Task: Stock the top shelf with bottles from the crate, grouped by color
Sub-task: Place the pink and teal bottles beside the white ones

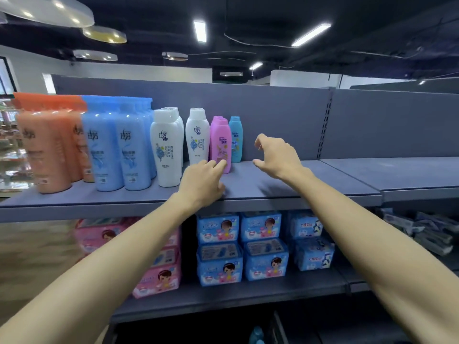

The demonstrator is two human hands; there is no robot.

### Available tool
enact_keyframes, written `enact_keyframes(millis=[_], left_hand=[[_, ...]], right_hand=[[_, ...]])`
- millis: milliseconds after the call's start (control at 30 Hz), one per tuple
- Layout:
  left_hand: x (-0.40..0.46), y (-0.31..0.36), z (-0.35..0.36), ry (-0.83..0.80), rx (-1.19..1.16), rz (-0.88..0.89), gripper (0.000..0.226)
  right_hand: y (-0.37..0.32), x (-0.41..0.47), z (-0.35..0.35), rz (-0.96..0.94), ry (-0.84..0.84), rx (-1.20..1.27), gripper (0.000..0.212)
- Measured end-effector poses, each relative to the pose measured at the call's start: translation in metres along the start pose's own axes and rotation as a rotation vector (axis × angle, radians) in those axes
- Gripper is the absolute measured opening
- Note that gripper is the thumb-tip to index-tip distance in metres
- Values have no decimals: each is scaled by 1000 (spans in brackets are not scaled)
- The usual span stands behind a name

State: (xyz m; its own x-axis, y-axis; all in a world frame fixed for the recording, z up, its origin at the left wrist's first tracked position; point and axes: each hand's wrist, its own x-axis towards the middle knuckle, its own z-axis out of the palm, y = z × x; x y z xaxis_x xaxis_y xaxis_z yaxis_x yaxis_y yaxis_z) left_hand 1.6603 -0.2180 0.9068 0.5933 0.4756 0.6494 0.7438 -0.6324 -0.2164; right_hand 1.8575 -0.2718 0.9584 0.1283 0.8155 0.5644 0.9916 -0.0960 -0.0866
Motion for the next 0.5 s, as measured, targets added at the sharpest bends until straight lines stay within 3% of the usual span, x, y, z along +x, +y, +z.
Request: enact_keyframes(millis=[233,400,500], left_hand=[[-46,0,-3,151,-16,80,27],[-75,5,-2,174,-43,83,22],[-102,12,8,172,-16,170,19]], right_hand=[[-24,-32,-9,-136,9,-21,33],[-35,-68,-2,-179,-16,12,31],[-43,-104,23,-234,-31,69,27]])
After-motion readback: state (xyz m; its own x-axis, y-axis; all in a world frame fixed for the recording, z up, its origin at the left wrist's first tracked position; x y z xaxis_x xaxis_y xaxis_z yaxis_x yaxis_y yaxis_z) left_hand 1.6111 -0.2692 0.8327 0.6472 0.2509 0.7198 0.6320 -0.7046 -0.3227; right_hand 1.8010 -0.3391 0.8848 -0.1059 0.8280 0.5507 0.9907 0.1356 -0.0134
